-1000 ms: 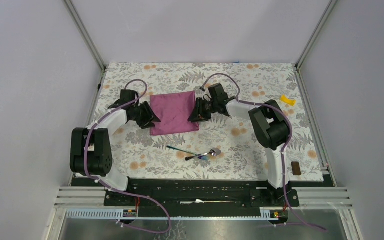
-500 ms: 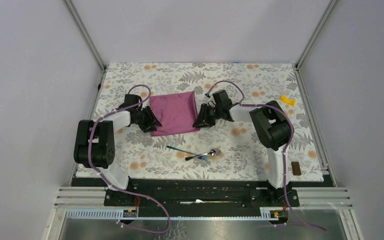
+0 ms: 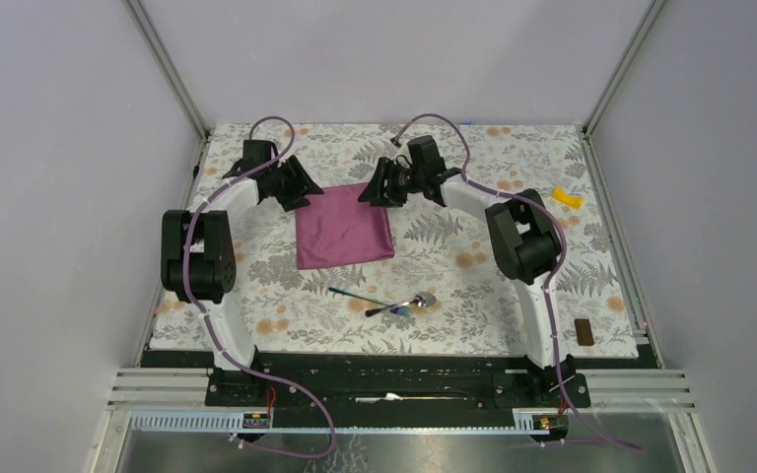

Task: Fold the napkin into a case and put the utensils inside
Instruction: Smooth out the square-folded napkin at the center of the board.

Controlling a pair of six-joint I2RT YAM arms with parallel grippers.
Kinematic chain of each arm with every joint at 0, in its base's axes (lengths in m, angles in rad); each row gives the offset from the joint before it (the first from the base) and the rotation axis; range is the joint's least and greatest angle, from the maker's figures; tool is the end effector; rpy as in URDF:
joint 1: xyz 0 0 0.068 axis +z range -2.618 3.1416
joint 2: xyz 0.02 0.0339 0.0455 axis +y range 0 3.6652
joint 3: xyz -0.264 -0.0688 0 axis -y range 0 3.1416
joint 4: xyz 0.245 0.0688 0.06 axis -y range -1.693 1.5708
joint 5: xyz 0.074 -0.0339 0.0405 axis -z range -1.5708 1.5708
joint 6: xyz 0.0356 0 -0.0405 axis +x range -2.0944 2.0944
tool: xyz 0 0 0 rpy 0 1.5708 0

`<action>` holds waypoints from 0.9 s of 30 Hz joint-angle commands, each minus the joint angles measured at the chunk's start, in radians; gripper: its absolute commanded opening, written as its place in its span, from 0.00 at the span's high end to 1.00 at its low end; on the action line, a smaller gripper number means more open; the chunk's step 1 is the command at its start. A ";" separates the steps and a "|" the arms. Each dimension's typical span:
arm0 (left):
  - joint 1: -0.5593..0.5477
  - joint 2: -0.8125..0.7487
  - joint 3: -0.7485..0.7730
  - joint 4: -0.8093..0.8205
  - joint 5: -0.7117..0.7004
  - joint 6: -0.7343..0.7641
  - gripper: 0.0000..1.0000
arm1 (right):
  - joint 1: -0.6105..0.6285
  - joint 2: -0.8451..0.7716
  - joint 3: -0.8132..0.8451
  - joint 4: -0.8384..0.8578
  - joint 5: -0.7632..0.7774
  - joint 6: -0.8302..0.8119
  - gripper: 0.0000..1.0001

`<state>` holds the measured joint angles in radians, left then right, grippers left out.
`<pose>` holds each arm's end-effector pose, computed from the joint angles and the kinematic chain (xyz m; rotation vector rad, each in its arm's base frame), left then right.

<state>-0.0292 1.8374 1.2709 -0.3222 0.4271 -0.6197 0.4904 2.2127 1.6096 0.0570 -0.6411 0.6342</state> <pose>0.3950 -0.0263 0.2047 -0.5461 2.4601 -0.8007 0.4324 0.2550 0.1822 -0.2581 2.2799 1.3098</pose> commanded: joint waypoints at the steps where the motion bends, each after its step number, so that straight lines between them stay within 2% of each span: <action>1: 0.027 0.124 0.099 0.128 0.003 -0.028 0.43 | -0.019 0.104 0.109 -0.002 -0.013 0.013 0.42; 5: 0.074 0.241 0.165 0.188 0.018 -0.049 0.43 | -0.040 0.170 0.170 -0.017 -0.031 0.013 0.41; 10: 0.094 0.284 0.209 0.131 -0.001 -0.006 0.40 | -0.065 0.168 0.089 -0.020 -0.011 -0.013 0.41; 13: 0.094 0.265 0.239 0.052 0.035 0.017 0.38 | -0.065 0.153 0.078 -0.050 0.001 -0.060 0.41; 17: 0.095 0.108 0.225 -0.012 0.083 0.057 0.25 | -0.053 0.064 0.109 -0.177 0.073 -0.160 0.35; 20: 0.094 0.001 0.247 -0.138 0.076 0.128 0.22 | -0.014 -0.019 0.153 -0.282 0.157 -0.241 0.26; 23: 0.102 -0.145 0.204 -0.232 -0.025 0.177 0.20 | 0.074 -0.078 0.199 -0.394 0.286 -0.343 0.18; 27: 0.155 -0.335 0.062 -0.222 -0.191 0.115 0.13 | 0.239 -0.080 0.259 -0.475 0.492 -0.429 0.20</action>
<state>0.0750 1.6943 1.4361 -0.4992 0.4007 -0.5022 0.5449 2.2162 1.7786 -0.2935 -0.3702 0.3500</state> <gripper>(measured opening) 0.844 0.820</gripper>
